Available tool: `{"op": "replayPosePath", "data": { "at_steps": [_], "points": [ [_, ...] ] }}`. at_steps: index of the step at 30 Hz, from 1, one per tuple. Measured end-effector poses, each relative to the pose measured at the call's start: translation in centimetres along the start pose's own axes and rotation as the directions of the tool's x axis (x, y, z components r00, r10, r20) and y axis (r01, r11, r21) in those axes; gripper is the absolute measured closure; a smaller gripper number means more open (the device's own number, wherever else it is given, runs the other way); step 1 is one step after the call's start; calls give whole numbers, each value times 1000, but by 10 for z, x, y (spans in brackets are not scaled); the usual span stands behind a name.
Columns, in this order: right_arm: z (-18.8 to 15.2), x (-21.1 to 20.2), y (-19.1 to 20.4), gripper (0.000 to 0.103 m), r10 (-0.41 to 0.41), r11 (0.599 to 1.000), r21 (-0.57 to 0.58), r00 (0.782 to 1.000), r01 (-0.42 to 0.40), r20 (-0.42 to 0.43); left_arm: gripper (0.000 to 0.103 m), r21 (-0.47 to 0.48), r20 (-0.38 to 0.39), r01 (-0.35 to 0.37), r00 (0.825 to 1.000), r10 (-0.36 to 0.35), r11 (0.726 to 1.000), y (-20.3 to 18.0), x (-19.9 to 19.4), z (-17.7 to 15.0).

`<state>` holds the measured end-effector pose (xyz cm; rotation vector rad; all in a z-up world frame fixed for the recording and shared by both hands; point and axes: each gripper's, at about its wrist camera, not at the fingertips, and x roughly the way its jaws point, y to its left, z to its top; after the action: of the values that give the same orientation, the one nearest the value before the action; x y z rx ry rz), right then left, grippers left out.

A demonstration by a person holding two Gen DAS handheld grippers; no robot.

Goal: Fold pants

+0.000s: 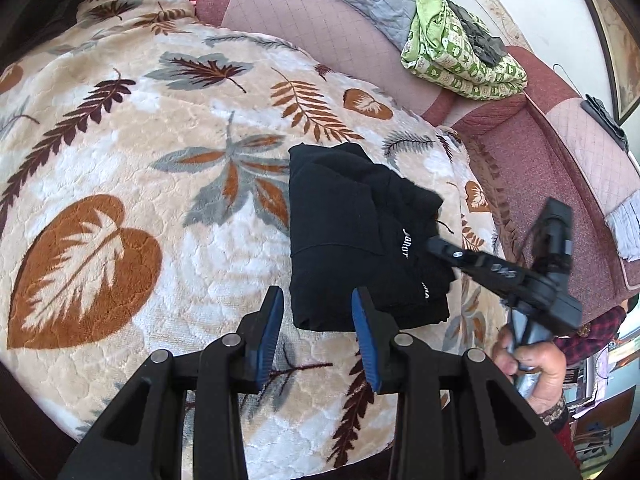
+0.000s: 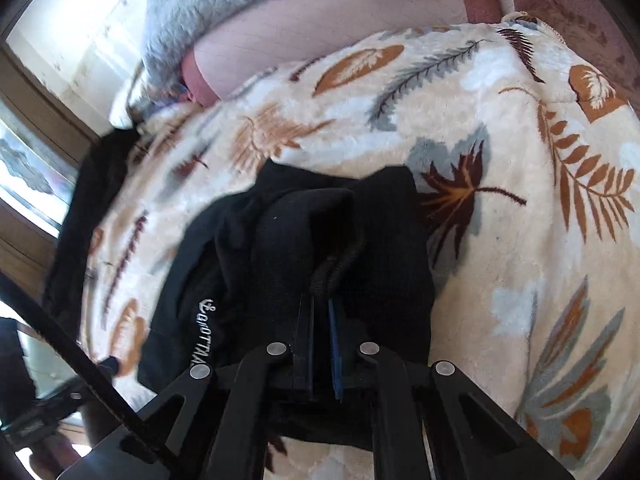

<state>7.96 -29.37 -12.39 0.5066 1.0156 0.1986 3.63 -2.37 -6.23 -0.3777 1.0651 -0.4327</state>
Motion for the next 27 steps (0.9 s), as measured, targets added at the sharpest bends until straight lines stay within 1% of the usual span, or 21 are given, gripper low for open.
{"op": "replayPosePath", "data": {
  "at_steps": [3, 5, 7, 10, 13, 15, 16, 18, 19, 20, 21, 22, 24, 25, 27],
  "points": [
    [2, -18, -3, 96, 16, 1000, 8, 998, -17, 53, 70, 15, 1, -7, 1000, 7, 1000, -4, 0, 1],
    [2, -25, -3, 97, 5, 1000, 2, 997, -5, 79, 70, 32, 2, -10, 1000, 10, 999, -8, 1, 4],
    [-1, -32, -8, 97, -26, 1000, 5, 995, 26, 92, 66, 54, 1, -14, 1000, 14, 998, -14, 3, 8],
    [-6, -33, -29, 97, -75, 996, 56, 994, 70, 85, 65, 94, -3, -25, 1000, 26, 995, -26, 13, 15],
    [-9, -26, -47, 96, -115, 990, 90, 992, 110, 57, 65, 140, -28, -28, 999, 33, 990, -42, 35, 22],
    [-9, -16, -57, 88, -100, 988, 123, 995, 96, 28, 65, 159, -49, -23, 998, 32, 987, -49, 48, 24],
    [-9, -16, -62, 85, -95, 985, 149, 995, 90, 29, 65, 170, -57, -18, 998, 28, 985, -54, 55, 24],
    [-9, -27, -69, 84, -81, 977, 203, 994, 66, 71, 65, 194, -65, -29, 997, 42, 980, -58, 67, 23],
    [-7, -34, -69, 82, -95, 974, 215, 990, 71, 100, 65, 202, -72, -45, 996, 61, 978, -58, 73, 22],
    [-5, -43, -68, 81, -125, 971, 219, 983, 93, 135, 65, 206, -77, -62, 994, 79, 977, -57, 78, 20],
    [-3, -52, -63, 80, -135, 973, 209, 976, 98, 172, 65, 209, -78, -75, 993, 93, 975, -56, 82, 19],
    [-1, -58, -59, 80, -122, 977, 197, 973, 84, 195, 64, 212, -77, -83, 992, 101, 974, -54, 84, 17],
    [7, -63, -47, 80, -23, 988, 156, 974, -12, 225, 63, 212, -74, -96, 991, 114, 973, -50, 88, 14],
    [12, -59, -41, 80, 49, 988, 132, 975, -79, 216, 61, 207, -71, -98, 991, 115, 973, -48, 89, 13],
    [20, -45, -37, 80, 146, 977, 126, 973, -170, 178, 59, 201, -66, -98, 991, 113, 975, -45, 90, 12]
  ]
}}
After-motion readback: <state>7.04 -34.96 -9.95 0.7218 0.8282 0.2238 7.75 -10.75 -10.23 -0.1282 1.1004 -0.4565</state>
